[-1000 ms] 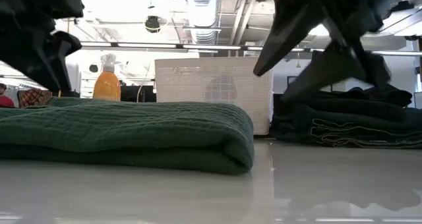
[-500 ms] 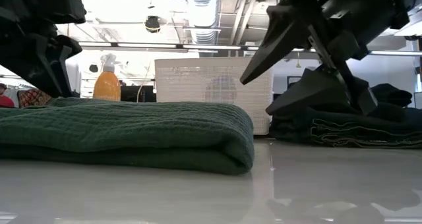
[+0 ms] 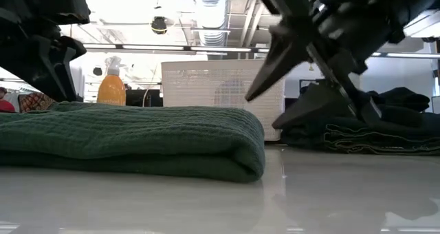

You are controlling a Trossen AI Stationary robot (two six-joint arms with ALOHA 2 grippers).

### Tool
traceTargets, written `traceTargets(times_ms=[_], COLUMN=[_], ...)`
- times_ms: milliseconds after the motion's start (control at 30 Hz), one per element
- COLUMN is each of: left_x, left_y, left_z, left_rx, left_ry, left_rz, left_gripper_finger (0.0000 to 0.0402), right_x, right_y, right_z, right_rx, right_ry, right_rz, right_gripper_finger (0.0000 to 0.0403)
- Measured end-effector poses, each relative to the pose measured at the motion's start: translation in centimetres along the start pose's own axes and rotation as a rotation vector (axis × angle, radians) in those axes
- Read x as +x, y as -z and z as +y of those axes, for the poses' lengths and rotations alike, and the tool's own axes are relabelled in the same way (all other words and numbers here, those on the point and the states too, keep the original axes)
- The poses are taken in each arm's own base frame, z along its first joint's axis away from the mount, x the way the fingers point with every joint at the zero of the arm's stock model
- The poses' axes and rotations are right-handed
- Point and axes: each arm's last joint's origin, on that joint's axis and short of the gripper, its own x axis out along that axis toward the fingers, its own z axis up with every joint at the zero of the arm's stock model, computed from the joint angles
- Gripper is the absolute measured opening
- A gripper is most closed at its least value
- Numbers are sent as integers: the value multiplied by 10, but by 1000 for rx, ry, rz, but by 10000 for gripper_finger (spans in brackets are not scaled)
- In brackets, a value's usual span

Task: Fold laundry
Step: Fold the green polo shirt

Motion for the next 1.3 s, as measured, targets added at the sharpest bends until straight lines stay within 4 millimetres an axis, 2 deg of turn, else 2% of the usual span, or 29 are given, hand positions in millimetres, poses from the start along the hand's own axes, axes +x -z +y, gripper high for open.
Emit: traceTargets(times_ms=[200, 267, 400, 600, 800, 1033, 1200, 1300], left_x=[0, 0, -1, -6, -25, -44, -47, -46], left_y=[0, 1, 3, 2, -6, -12, -13, -13], left_z=[0, 0, 0, 3, 10, 19, 21, 21], left_rx=[3, 9, 48, 71, 50, 4, -17, -31], left_ry=[-2, 0, 1, 15, 45, 77, 55, 35], left_rz=[4, 11, 21, 12, -45, -119, -148, -157], left_gripper_finger=[112, 112, 112, 112, 112, 112, 112, 112], right_x=[5, 5, 2, -11, -35, -58, -68, -73], right_y=[1, 2, 4, -1, -15, -32, -31, -26], right_z=[-23, -23, -16, 5, 21, 40, 54, 59], right_rx=[24, 28, -103, -286, -468, -804, -1156, -1378], right_ry=[50, 16, -57, -268, -435, -617, -722, -711], right_rz=[-5, -5, 12, 152, 175, -26, -257, -316], right_gripper_finger=[257, 257, 257, 256, 256, 256, 256, 256])
